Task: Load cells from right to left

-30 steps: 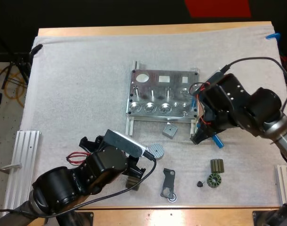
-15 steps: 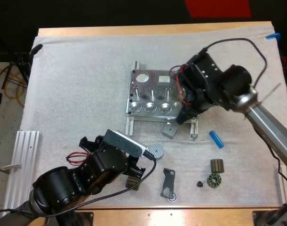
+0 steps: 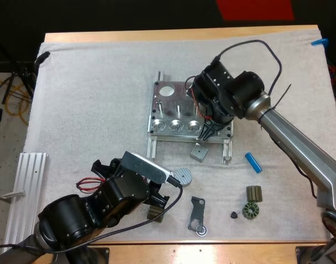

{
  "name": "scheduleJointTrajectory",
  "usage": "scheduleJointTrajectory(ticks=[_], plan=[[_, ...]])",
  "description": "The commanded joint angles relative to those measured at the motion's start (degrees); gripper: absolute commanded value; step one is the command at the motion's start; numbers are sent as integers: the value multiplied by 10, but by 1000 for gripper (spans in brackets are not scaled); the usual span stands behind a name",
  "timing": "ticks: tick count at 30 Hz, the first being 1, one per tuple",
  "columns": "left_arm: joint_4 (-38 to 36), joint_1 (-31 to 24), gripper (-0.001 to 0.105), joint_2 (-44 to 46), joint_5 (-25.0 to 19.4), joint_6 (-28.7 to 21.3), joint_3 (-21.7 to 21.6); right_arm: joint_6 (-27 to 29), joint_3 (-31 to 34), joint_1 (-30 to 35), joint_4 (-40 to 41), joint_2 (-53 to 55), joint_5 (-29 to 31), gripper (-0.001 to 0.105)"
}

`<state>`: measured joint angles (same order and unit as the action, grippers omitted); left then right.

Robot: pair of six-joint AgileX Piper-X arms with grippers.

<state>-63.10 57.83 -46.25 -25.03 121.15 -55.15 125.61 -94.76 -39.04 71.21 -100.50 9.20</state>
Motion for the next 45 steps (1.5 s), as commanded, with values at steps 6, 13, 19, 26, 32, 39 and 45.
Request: scheduleJointTrajectory(ticks=[6, 13, 19, 26, 32, 39, 45], plan=[[-1, 0, 63, 4, -13, 2, 0, 19, -6, 2, -36, -14, 26, 0], [0, 0, 63, 4, -13, 2, 0, 19, -6, 2, -38, -45, 26, 0], [0, 0, 63, 4, -13, -2, 0, 23, -6, 2, -49, -64, 27, 0], [0, 0, 63, 4, -13, -2, 0, 31, -6, 4, -48, -78, 43, 0], [0, 0, 63, 4, -13, -2, 0, 26, -6, 25, -48, -80, 49, 0], [0, 0, 63, 4, -13, -2, 0, -15, -6, 43, -44, -80, -25, 0], [4, 0, 63, 4, -13, -2, 0, -15, -6, 43, -42, -80, -27, 0]])
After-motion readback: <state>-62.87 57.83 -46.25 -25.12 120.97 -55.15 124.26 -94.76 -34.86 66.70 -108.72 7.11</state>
